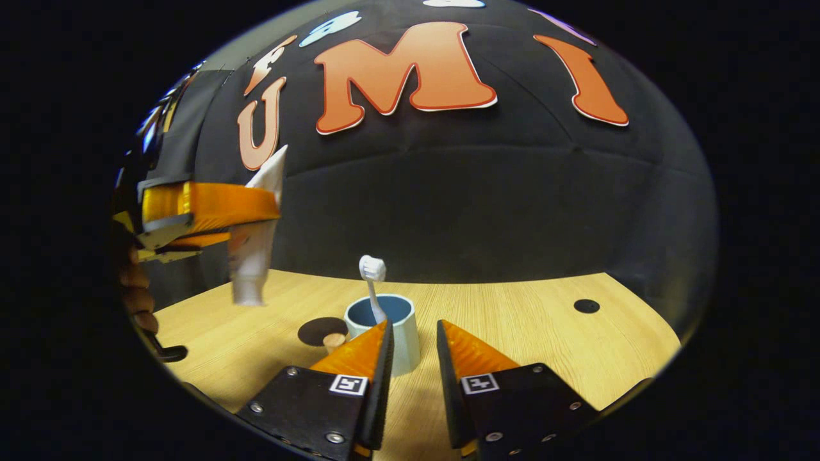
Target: Put the toothbrush and toothpaste on the desktop into the cup, then pick up the cup and place it on the coaster on the desktop.
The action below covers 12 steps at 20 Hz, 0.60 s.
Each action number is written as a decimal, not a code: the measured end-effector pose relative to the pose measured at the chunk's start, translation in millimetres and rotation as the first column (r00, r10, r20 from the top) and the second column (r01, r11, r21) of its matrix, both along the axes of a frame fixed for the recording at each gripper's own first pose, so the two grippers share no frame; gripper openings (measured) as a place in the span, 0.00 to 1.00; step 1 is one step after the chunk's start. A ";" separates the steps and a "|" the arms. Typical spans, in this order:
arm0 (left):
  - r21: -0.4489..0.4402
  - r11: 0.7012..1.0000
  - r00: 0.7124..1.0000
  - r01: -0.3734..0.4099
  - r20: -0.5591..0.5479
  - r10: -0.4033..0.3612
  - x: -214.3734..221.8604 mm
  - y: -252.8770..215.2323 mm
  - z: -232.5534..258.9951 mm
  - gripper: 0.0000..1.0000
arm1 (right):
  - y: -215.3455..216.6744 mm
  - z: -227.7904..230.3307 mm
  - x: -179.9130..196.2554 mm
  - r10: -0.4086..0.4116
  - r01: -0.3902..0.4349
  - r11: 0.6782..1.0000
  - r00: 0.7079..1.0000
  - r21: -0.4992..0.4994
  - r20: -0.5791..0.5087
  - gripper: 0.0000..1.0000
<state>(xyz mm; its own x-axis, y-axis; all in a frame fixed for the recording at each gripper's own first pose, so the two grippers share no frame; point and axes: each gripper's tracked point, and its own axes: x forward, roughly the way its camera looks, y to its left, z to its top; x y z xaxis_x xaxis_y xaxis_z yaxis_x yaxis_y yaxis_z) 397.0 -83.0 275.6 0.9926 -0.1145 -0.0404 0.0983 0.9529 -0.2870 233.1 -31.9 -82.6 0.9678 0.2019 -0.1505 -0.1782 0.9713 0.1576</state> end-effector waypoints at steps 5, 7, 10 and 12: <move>-0.075 0.996 0.997 0.046 0.072 -0.040 30.8 -15.5 4.2 0.15 | -10.5 -6.2 -31.6 0.009 -0.010 1.000 1.000 -0.024 -0.020 0.65; -0.075 0.996 0.994 0.057 0.095 -0.050 44.0 -22.1 2.1 0.15 | -13.2 -4.4 -44.9 0.018 -0.018 1.000 1.000 -0.025 -0.015 0.71; -0.071 0.996 0.994 0.060 0.094 -0.053 56.1 -25.3 -14.2 0.16 | -18.5 -2.5 -58.8 0.019 -0.019 0.999 1.000 -0.035 -0.006 0.76; -0.104 0.992 0.995 0.075 0.080 -0.067 65.2 -28.9 -27.5 0.16 | -20.6 -4.2 -65.0 0.019 -0.020 0.999 1.000 -0.026 -0.013 0.78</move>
